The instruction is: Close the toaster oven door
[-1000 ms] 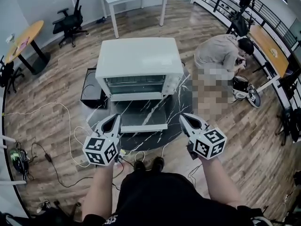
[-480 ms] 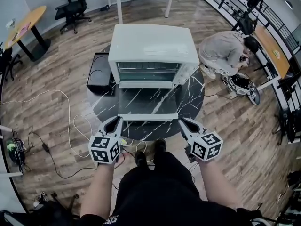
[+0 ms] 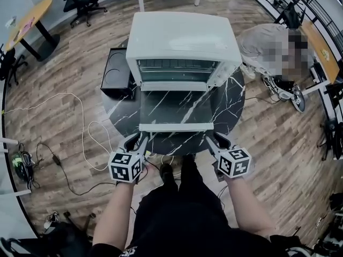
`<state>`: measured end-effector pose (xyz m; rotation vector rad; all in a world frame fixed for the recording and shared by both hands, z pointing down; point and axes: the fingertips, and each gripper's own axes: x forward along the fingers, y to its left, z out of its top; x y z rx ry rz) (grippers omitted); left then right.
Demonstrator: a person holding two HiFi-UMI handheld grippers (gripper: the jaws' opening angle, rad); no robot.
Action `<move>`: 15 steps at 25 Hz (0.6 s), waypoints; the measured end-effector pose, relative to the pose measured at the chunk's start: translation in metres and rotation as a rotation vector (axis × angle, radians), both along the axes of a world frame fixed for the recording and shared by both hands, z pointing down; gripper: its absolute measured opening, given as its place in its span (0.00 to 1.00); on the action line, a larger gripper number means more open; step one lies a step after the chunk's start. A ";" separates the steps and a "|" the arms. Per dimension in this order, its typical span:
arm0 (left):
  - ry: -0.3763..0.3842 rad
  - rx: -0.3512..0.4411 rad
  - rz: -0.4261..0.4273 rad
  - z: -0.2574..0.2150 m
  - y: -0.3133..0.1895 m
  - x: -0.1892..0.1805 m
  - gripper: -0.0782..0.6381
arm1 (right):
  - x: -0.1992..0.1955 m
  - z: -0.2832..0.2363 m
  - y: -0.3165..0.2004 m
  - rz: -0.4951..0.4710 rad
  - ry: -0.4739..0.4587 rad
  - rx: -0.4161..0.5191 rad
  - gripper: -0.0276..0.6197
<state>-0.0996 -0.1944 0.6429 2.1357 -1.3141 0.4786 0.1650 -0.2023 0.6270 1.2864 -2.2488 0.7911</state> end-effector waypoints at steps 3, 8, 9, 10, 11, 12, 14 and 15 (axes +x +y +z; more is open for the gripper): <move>0.005 -0.039 -0.032 0.019 -0.002 -0.005 0.29 | 0.006 0.025 0.002 0.023 0.023 -0.037 0.30; -0.033 -0.093 -0.051 0.055 -0.009 -0.006 0.31 | 0.017 0.063 -0.008 0.044 0.071 -0.063 0.34; -0.037 -0.101 -0.049 0.062 -0.011 -0.005 0.32 | 0.019 0.069 -0.010 0.046 0.078 -0.068 0.34; -0.038 -0.110 -0.046 0.068 -0.013 -0.003 0.33 | 0.020 0.076 -0.012 0.048 0.084 -0.074 0.34; -0.038 -0.119 -0.044 0.074 -0.014 -0.001 0.33 | 0.020 0.082 -0.013 0.051 0.088 -0.081 0.34; -0.037 -0.127 -0.043 0.079 -0.015 0.001 0.34 | 0.021 0.087 -0.013 0.054 0.090 -0.088 0.34; -0.039 -0.138 -0.045 0.087 -0.019 0.003 0.34 | 0.021 0.095 -0.015 0.064 0.089 -0.101 0.34; -0.040 -0.141 -0.046 0.090 -0.022 0.003 0.34 | 0.021 0.097 -0.017 0.068 0.086 -0.104 0.33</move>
